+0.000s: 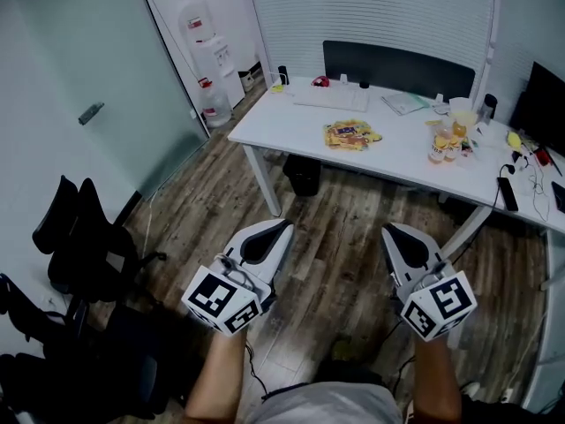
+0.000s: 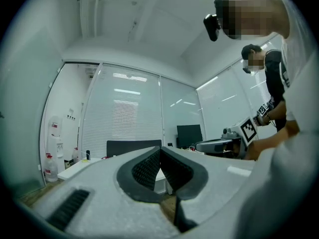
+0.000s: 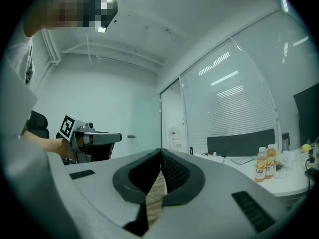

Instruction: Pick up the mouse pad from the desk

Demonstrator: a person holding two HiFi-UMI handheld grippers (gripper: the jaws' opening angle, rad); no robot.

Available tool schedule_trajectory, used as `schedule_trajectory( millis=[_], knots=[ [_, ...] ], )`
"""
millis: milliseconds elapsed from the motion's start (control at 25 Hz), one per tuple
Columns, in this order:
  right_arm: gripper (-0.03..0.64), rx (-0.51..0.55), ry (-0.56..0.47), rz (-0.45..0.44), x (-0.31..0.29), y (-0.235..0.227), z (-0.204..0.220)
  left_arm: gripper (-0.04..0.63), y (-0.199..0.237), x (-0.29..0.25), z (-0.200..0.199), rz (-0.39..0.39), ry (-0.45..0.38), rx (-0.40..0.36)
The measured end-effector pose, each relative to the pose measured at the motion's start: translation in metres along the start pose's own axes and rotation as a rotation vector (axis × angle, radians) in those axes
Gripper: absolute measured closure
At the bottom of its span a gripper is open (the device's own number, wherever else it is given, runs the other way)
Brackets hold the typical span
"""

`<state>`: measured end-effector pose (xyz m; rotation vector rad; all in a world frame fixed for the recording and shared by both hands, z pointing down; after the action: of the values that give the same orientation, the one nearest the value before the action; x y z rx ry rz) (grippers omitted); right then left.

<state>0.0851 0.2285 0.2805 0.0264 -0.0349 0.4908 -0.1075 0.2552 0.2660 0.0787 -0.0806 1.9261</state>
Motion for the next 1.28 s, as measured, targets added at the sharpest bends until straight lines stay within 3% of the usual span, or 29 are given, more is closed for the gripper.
schedule_trajectory(
  millis=[600,1280],
  knots=[
    [0.604,0.039,0.031,-0.012,-0.008,-0.118,0.009,0.58,-0.005,-0.115,0.017,-0.031,0.013,-0.016],
    [0.604,0.047,0.069,0.02,-0.047,-0.169,0.02,0.58,0.034,-0.184,0.033,-0.011,0.002,-0.01]
  ],
)
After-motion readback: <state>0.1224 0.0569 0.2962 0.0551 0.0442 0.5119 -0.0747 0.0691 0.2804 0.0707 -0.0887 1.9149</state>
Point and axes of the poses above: the fingertips, and each gripper's own axes: x backward along the fingers, y to its left, z out of its underside, the point moved 3 cm from there along x, backward along the fingers, and after that the axes turned 15 degrees about -z, right-handed, at the moved point
